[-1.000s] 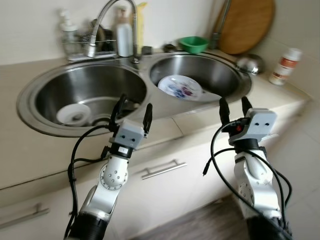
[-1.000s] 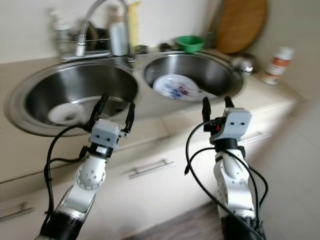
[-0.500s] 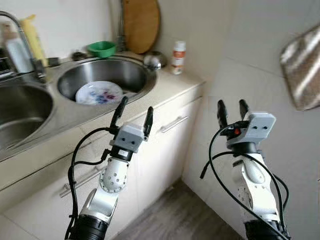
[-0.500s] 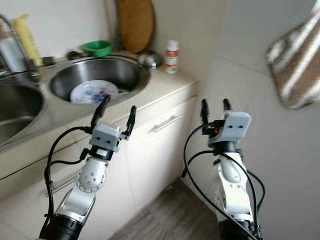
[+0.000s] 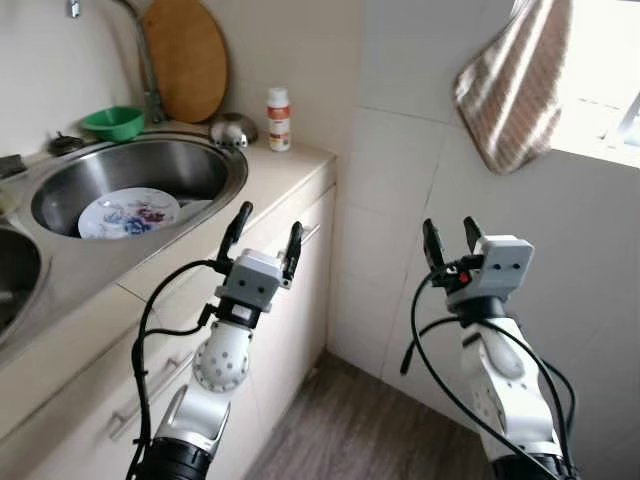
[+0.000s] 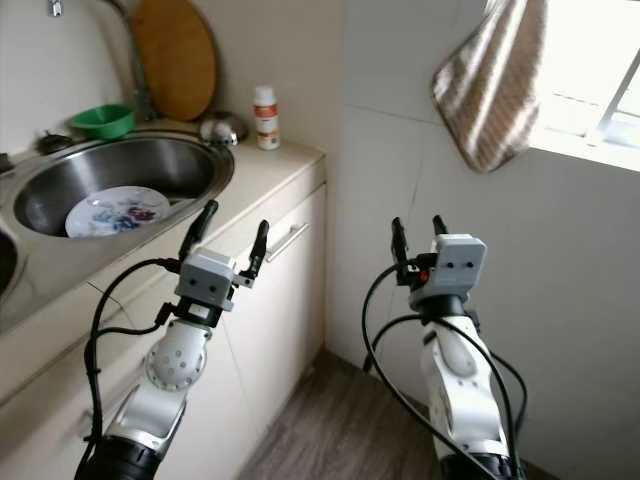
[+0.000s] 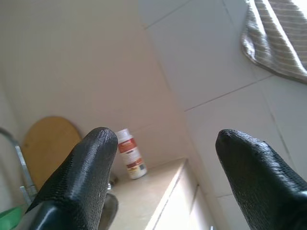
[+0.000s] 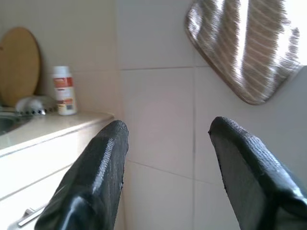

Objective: Kitchen organization

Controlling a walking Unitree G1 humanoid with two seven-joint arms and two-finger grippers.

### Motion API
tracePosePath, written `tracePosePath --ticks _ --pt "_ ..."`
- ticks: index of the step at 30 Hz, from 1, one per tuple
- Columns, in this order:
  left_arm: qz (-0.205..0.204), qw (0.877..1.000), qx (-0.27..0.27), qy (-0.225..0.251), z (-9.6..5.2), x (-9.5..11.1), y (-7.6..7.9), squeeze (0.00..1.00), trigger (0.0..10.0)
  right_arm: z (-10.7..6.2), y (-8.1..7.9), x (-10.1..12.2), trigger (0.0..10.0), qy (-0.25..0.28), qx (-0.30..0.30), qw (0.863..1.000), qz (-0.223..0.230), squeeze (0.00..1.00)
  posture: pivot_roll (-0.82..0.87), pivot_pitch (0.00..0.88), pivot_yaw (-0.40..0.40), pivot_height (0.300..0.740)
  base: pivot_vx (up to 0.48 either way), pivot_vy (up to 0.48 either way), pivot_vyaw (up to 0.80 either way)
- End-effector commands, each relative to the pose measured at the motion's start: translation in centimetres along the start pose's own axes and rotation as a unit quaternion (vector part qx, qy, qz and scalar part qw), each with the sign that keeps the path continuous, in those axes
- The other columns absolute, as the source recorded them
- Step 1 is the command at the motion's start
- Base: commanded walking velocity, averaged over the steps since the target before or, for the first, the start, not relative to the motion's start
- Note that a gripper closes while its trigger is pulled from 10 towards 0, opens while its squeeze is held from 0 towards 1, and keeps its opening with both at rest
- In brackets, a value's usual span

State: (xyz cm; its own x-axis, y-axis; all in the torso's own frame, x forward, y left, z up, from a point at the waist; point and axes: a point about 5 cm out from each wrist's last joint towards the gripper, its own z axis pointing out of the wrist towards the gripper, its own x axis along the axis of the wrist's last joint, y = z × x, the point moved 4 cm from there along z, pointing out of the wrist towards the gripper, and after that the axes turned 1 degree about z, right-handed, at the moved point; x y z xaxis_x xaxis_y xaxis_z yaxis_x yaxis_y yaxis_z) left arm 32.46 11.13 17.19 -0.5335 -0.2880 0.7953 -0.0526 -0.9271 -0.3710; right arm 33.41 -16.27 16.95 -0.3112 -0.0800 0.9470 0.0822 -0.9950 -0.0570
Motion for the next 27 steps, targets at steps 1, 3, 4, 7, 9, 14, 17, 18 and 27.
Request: tracePosePath --ticks 1,3,4,7,9,14,17,18,27 --pt "-0.007 1.000 -0.011 0.002 0.2 0.2 0.7 0.00 10.0 0.0 0.6 0.0 10.0 -0.004 -0.008 1.000 -0.006 0.00 0.04 0.000 0.020 0.740 0.000 0.000 -0.80" --pt "-0.006 1.000 -0.011 0.007 0.2 0.3 0.6 0.00 10.0 0.0 0.6 -0.1 10.0 -0.005 -0.009 1.000 -0.006 0.00 0.04 0.000 0.021 0.740 0.000 0.000 -0.80" --pt "-0.004 1.000 -0.016 0.011 0.2 0.4 0.8 0.00 10.0 -0.1 0.7 -0.2 10.0 -0.008 -0.012 1.000 -0.006 0.00 0.04 0.000 0.021 0.740 0.000 0.000 -0.80" --pt "-0.005 1.000 -0.021 0.012 0.2 0.5 1.0 0.00 10.0 -0.1 0.7 -0.3 10.0 -0.010 -0.013 1.000 -0.007 0.00 0.04 0.000 0.023 0.740 0.000 0.000 -0.80" --pt "-0.005 1.000 -0.022 0.011 0.2 0.5 1.0 0.00 10.0 -0.1 0.7 -0.3 10.0 -0.010 -0.013 1.000 -0.007 0.00 0.04 0.000 0.023 0.740 0.000 0.000 -0.80" --pt "-0.003 1.000 -0.030 0.003 0.3 0.2 1.3 0.00 10.0 -0.2 0.8 -0.4 10.0 -0.012 -0.015 1.000 -0.011 0.00 0.04 0.000 0.023 0.740 0.000 -0.234 -0.80" --pt "-0.002 0.999 -0.034 0.001 0.2 0.1 1.5 0.00 10.0 -0.3 0.8 -0.7 10.0 -0.017 -0.015 1.000 -0.016 0.00 0.04 0.000 0.022 0.740 0.000 -0.480 -0.80" --pt "-0.002 0.999 -0.034 0.000 0.1 0.1 1.5 0.00 10.0 -0.3 0.8 -0.8 10.0 -0.018 -0.015 1.000 -0.016 0.00 0.04 0.000 0.022 0.740 0.000 -0.480 -0.80" --pt "-0.009 0.999 -0.045 -0.017 -0.2 -0.6 1.9 0.00 10.0 -0.4 0.5 -1.3 10.0 -0.030 -0.009 0.999 -0.024 0.00 0.04 0.000 0.021 0.740 0.000 -0.213 -0.80"
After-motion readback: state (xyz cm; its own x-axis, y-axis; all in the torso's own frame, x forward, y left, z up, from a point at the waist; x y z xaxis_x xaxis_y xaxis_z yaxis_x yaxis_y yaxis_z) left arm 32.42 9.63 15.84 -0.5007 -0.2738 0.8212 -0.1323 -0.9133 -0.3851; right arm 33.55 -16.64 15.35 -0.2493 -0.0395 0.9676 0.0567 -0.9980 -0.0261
